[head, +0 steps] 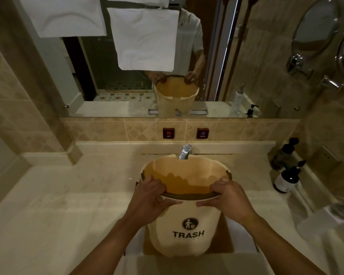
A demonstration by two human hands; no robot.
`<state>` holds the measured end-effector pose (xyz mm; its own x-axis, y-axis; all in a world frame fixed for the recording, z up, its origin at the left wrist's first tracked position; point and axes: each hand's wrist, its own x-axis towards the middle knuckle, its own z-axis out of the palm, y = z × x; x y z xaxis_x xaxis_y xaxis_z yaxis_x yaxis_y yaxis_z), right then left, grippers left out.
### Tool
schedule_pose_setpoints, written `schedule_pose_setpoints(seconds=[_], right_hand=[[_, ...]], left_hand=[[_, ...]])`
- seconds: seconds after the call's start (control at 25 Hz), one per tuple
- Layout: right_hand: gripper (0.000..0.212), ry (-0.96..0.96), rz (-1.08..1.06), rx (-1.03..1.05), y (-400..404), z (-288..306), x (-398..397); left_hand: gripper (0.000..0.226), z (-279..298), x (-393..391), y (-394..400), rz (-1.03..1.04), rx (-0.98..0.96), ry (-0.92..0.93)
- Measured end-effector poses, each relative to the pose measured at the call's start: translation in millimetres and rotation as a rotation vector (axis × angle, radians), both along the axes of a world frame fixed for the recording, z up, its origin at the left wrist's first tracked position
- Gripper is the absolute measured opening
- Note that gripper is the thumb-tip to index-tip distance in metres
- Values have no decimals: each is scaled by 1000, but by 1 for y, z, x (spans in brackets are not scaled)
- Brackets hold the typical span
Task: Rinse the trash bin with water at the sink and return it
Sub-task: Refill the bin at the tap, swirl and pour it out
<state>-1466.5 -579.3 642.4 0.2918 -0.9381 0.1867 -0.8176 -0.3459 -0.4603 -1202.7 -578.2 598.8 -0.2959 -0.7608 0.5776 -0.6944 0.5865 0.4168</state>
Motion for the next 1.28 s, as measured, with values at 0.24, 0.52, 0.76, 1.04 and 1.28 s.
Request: schedule_pose_setpoints(seconds=[0.24, 0.52, 0.76, 1.04, 1.28], right_hand=[[56, 208, -41, -237, 2, 1, 3], [49, -1, -30, -70, -7, 21, 37], [50, -211, -183, 87, -12, 2, 45], [52, -540, -247, 215, -12, -10, 41], [55, -747, -302, 296, -2, -15, 42]], left_hand=[[48, 33, 1, -13, -24, 36, -51], [66, 65, -4, -37, -13, 66, -123], [83, 11, 65, 9, 519, 625, 403], [72, -27, 102, 51, 383, 1321, 882], [38, -2, 98, 29, 557, 998, 771]])
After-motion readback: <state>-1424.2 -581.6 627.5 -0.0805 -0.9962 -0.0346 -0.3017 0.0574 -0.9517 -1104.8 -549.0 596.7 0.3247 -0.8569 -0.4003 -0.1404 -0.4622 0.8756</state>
